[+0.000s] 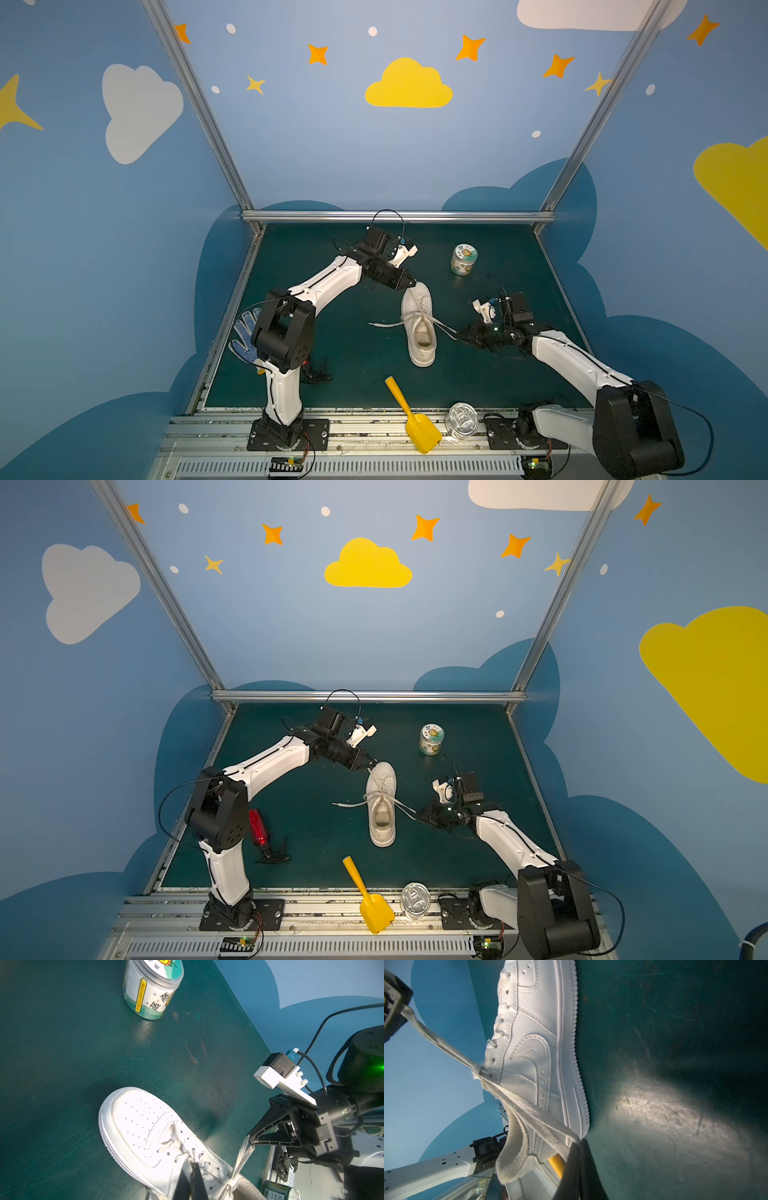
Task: Tie the shoes
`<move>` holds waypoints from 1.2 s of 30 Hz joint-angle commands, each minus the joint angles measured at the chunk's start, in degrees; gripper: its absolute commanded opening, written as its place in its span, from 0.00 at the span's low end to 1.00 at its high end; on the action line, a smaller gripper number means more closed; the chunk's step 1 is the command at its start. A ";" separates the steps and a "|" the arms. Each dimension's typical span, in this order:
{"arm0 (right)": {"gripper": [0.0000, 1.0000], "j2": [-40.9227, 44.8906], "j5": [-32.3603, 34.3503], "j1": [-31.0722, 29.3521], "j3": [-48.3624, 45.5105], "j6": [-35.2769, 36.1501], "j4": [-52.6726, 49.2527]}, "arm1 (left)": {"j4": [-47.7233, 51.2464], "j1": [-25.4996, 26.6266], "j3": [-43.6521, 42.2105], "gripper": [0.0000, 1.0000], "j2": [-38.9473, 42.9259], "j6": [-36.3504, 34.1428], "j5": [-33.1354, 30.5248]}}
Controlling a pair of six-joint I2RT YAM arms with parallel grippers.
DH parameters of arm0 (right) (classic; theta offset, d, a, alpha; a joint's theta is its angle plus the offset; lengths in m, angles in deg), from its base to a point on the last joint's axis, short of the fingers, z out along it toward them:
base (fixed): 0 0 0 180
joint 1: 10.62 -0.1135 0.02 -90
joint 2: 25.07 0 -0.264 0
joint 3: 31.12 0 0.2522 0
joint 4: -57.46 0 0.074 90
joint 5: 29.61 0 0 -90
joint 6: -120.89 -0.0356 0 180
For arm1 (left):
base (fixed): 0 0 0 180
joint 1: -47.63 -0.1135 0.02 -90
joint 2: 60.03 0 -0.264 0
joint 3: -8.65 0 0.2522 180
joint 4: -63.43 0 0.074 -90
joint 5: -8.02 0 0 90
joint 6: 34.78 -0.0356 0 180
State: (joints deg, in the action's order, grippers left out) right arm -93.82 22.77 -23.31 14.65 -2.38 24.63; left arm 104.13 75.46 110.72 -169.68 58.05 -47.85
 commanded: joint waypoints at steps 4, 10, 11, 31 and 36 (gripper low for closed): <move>0.00 0.37 0.00 2.04 -2.77 -1.15 0.63 | -1.66 -2.20 -1.01 0.03 1.80 -0.55 -0.38; 0.00 -0.23 -0.15 3.47 -3.24 -1.18 1.18 | -3.88 -3.44 -3.98 0.03 2.04 0.16 -0.18; 0.00 -0.37 -0.09 3.73 -3.31 -1.18 1.16 | -4.01 -3.69 -4.38 0.03 2.06 0.22 -0.18; 0.00 0.62 1.25 7.85 -6.07 -0.80 0.37 | -10.65 -7.09 -12.94 0.03 1.62 2.21 0.91; 0.00 0.72 1.98 8.57 -6.29 -1.17 0.35 | -11.14 -7.39 -15.00 0.03 2.28 1.89 0.33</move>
State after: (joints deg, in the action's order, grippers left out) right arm -93.54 19.77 -16.29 10.24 -3.39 29.55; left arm 94.06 71.07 97.13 -169.37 60.87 -43.39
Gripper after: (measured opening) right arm 0.046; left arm 0.047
